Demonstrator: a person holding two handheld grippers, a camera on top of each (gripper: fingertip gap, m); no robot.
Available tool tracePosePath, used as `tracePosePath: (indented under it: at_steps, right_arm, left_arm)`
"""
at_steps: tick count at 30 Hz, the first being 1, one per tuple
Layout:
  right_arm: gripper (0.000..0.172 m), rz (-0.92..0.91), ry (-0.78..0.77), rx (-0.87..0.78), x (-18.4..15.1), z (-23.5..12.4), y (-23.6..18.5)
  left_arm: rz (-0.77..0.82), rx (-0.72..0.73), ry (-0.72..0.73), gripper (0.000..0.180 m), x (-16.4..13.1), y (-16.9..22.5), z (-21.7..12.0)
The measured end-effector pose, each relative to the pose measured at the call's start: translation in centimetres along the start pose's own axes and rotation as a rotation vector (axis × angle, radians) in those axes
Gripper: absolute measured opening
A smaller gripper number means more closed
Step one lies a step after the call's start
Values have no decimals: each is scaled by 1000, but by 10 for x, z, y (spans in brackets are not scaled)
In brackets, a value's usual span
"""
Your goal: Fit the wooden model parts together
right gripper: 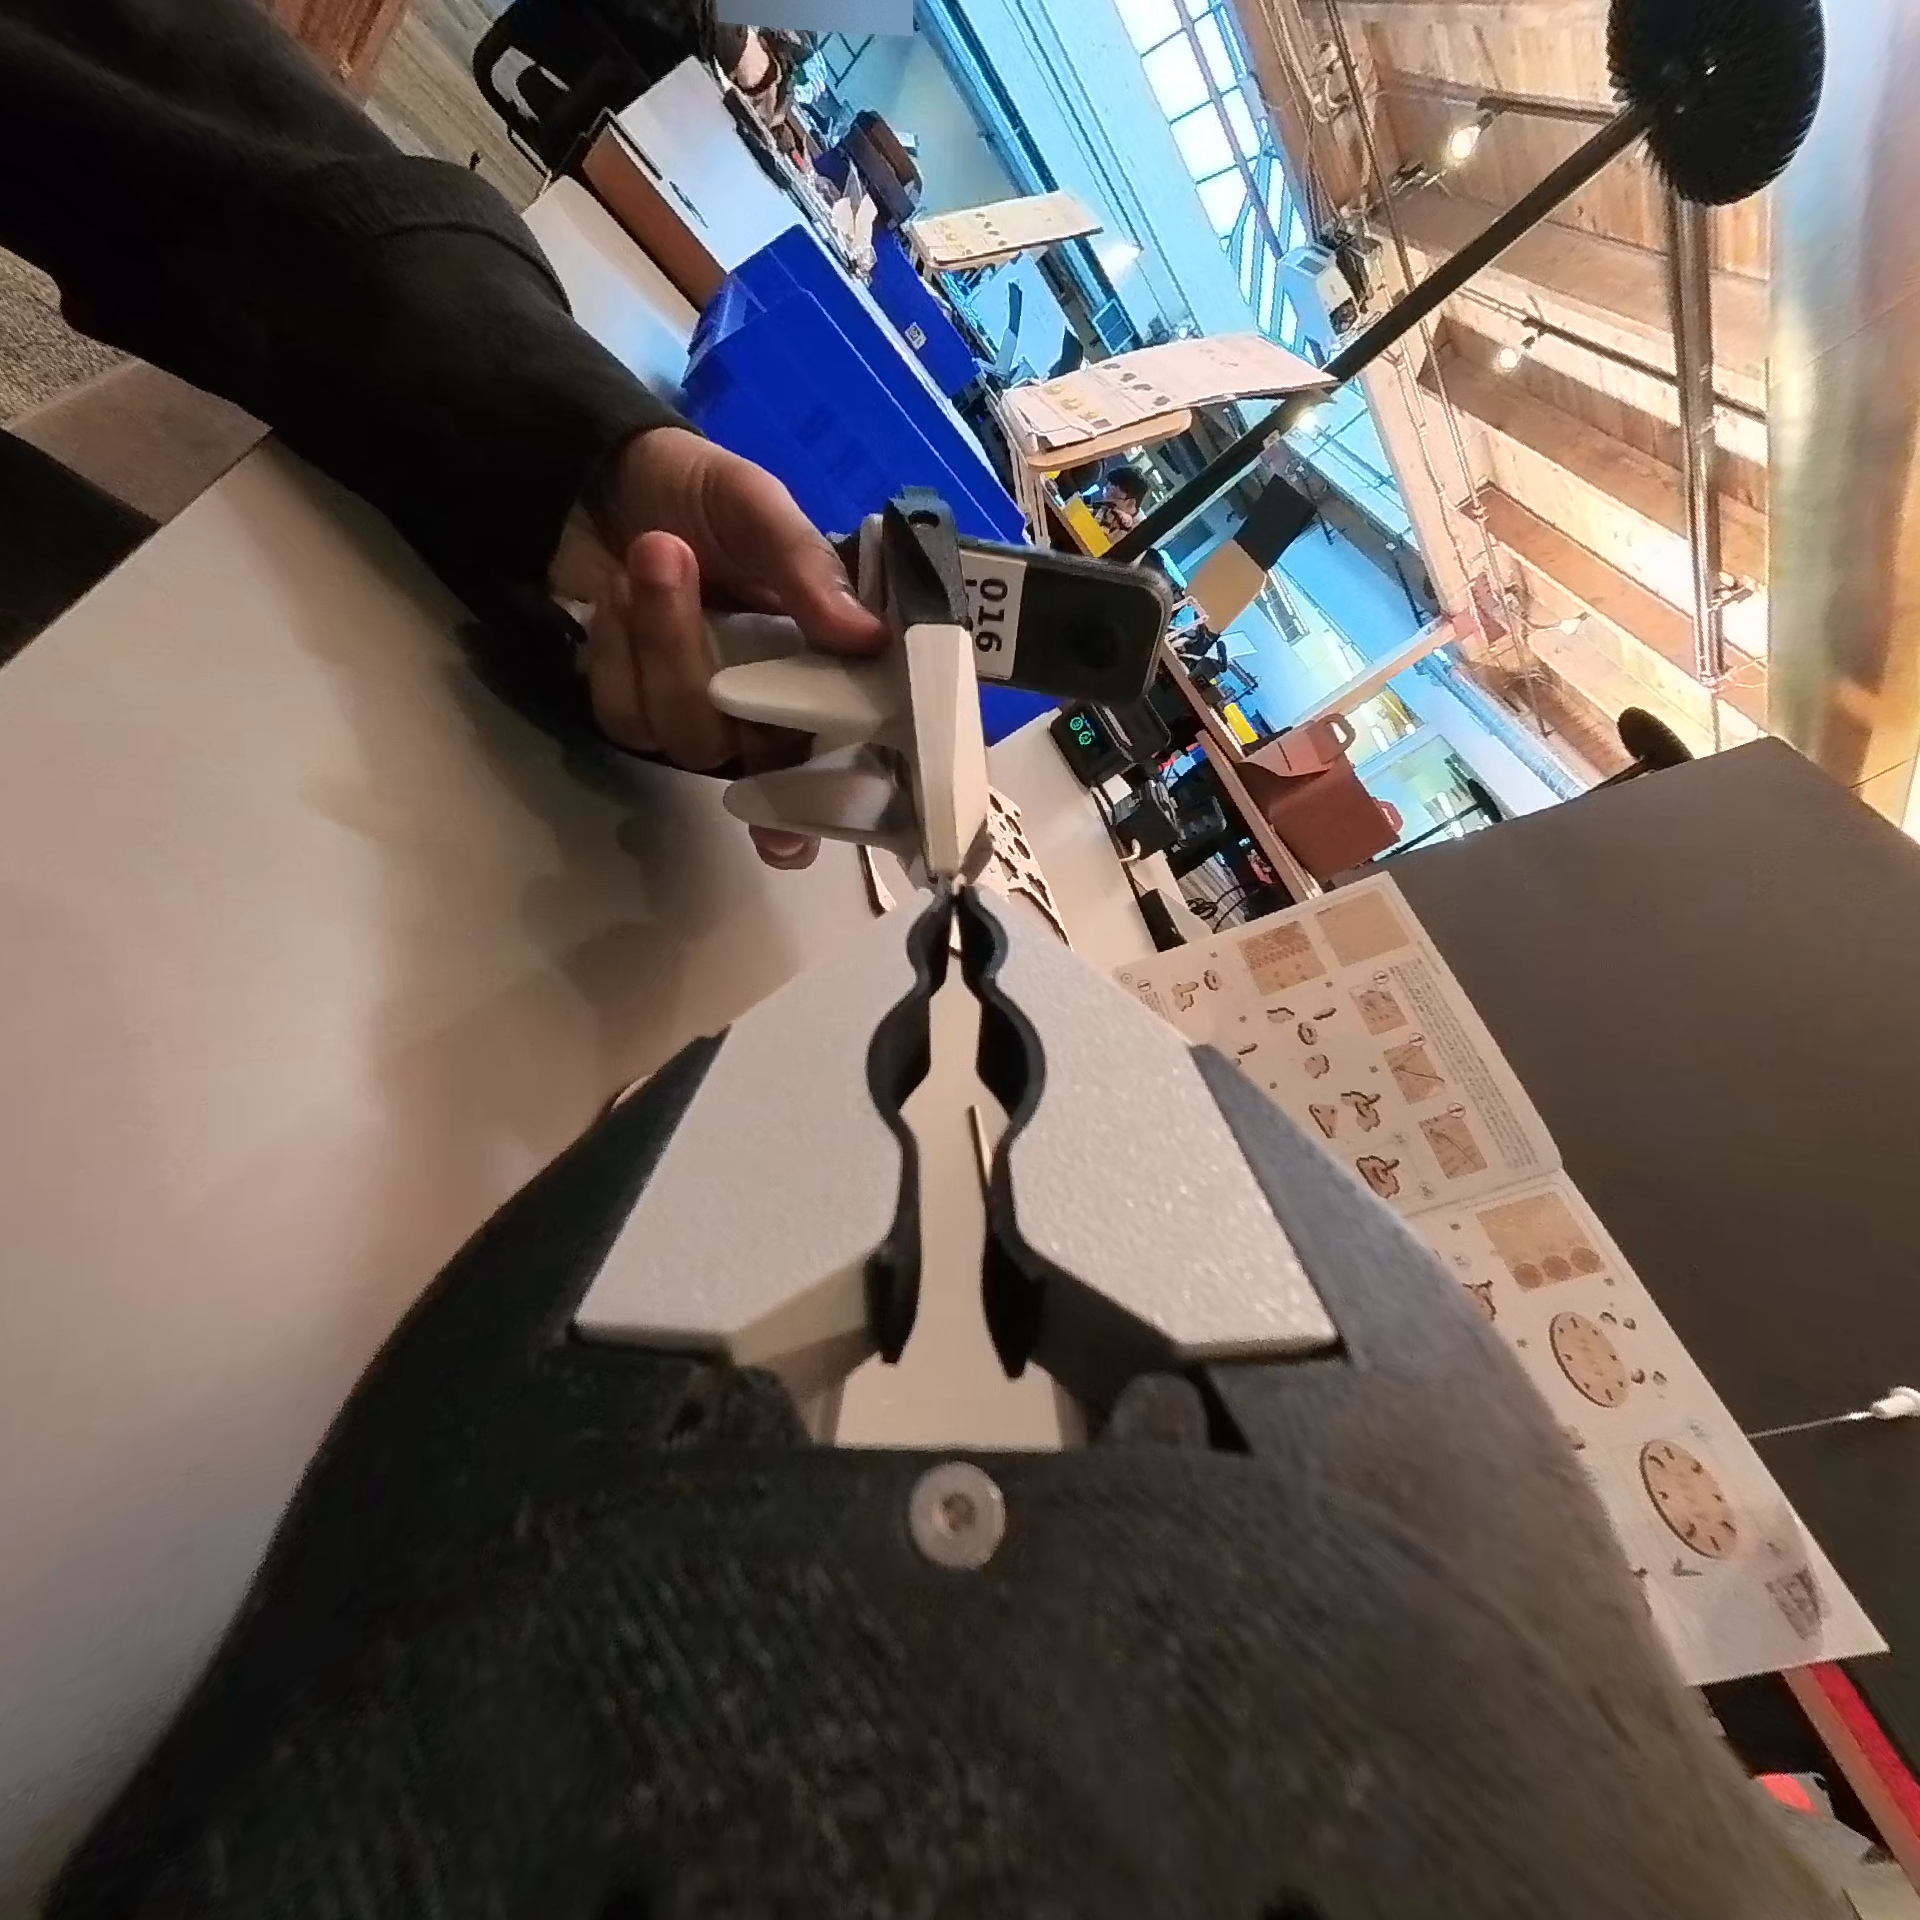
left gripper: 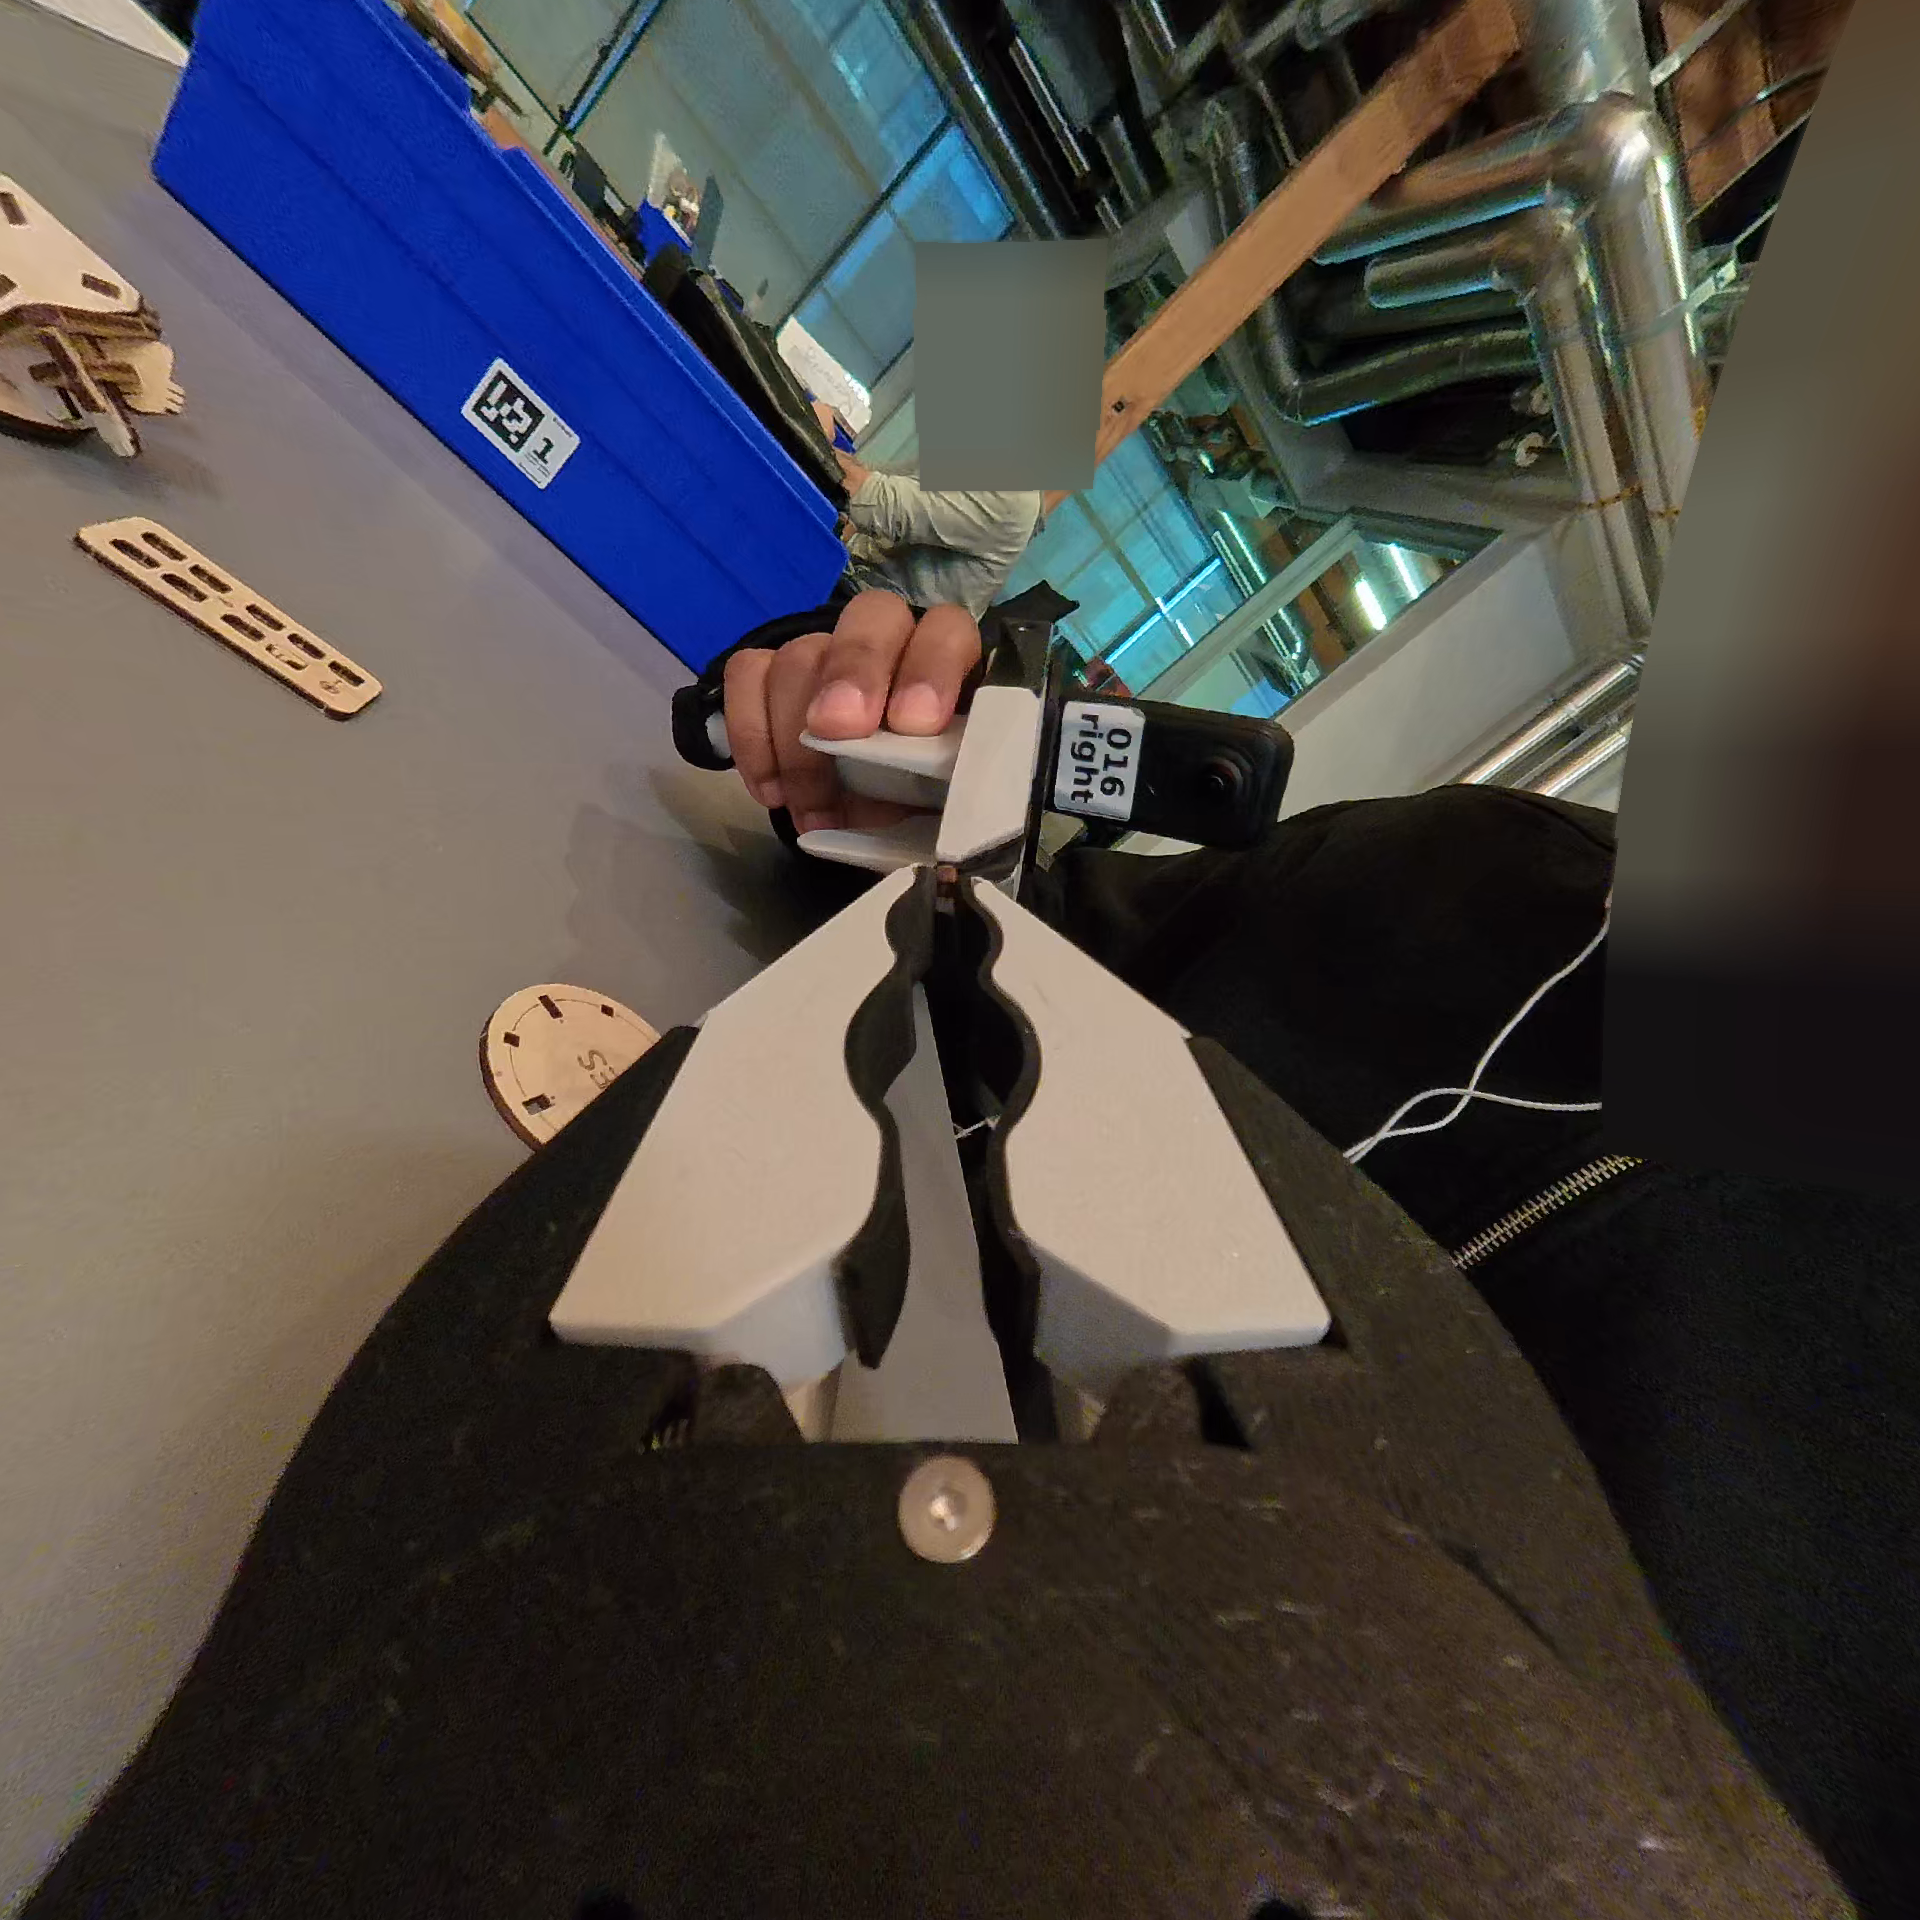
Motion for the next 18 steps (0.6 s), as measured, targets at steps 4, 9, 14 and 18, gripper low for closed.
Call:
tracePosePath:
  at_steps: [4,9,14,18]
  right_arm:
    - [0,2,-7,-11,-1,0,1]
    - [0,-7,-11,-10,0,1,0]
    - [0,-6,-10,-6,0,0,0]
    - [0,-7,-9,2,0,1,-1]
  left_arm:
    - [3,7,-2,1,0,0,0]
    - [8,14,4,0,1,0,-1]
    - [16,17,7,0,1,0,-1]
    - [15,18,9,0,1,0,-2]
Point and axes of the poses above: each gripper's, where its closed fingertips meet, z out along the fingers, x out of its top, y = z × x across the jaws, the point moved 10 cm from there along -z, back along the fingers, and after that the axes turned 3 degrees about -z, right-handed, at the moved point
